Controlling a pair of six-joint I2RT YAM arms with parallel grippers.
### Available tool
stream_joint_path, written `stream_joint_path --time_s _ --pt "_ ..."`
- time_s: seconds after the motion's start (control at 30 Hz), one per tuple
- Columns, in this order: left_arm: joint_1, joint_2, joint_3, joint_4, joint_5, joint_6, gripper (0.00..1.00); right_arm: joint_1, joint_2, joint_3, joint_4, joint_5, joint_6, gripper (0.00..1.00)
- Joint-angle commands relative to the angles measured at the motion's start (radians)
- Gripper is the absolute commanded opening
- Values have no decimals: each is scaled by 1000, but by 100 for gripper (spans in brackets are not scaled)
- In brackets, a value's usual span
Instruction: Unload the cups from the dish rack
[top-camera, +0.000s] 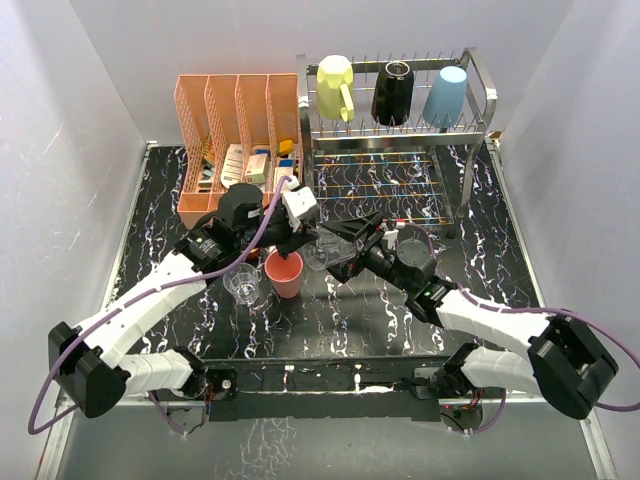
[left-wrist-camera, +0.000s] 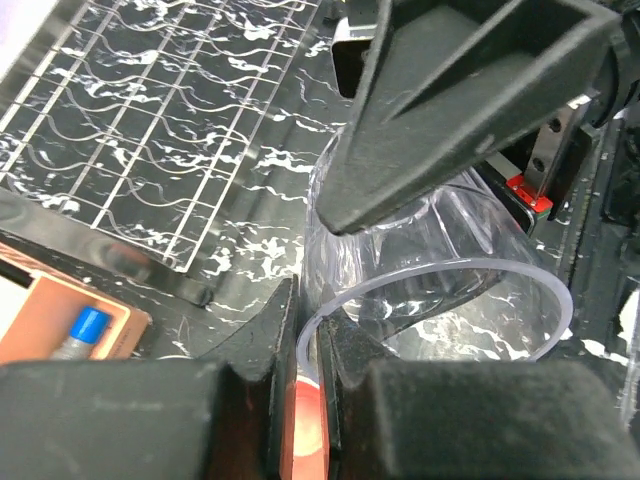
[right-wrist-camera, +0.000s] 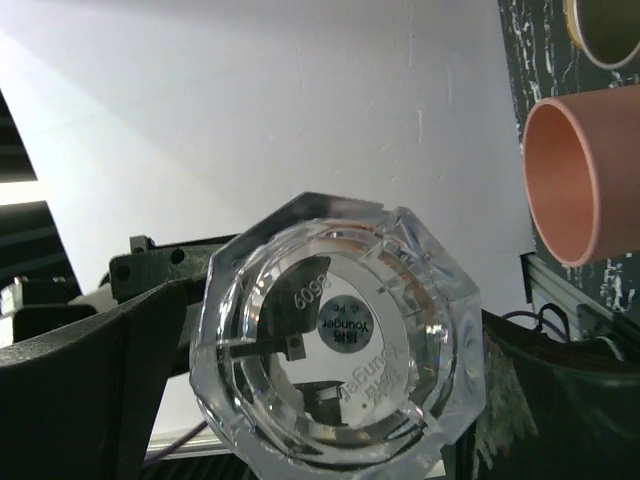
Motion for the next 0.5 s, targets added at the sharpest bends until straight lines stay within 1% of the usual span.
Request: stream_joint_path --time_s 0.0,0.1,0.2,0.3,0.47 --pt "0 27 72 -51 -39 -41 0 1 -124 -19 -113 99 -119 98" --pt "2 64 107 -91 -75 -38 0 -49 -204 -69 -255 83 -153 98" --pt "2 112 151 -141 -107 -8 0 -99 -301 -119 -440 66 -206 98" --pt "1 180 219 -202 -140 30 0 -147 -414 -207 -579 67 -245 98" --pt "-8 333 365 -367 -150 89 0 -210 -612 -214 -878 177 -347 98"
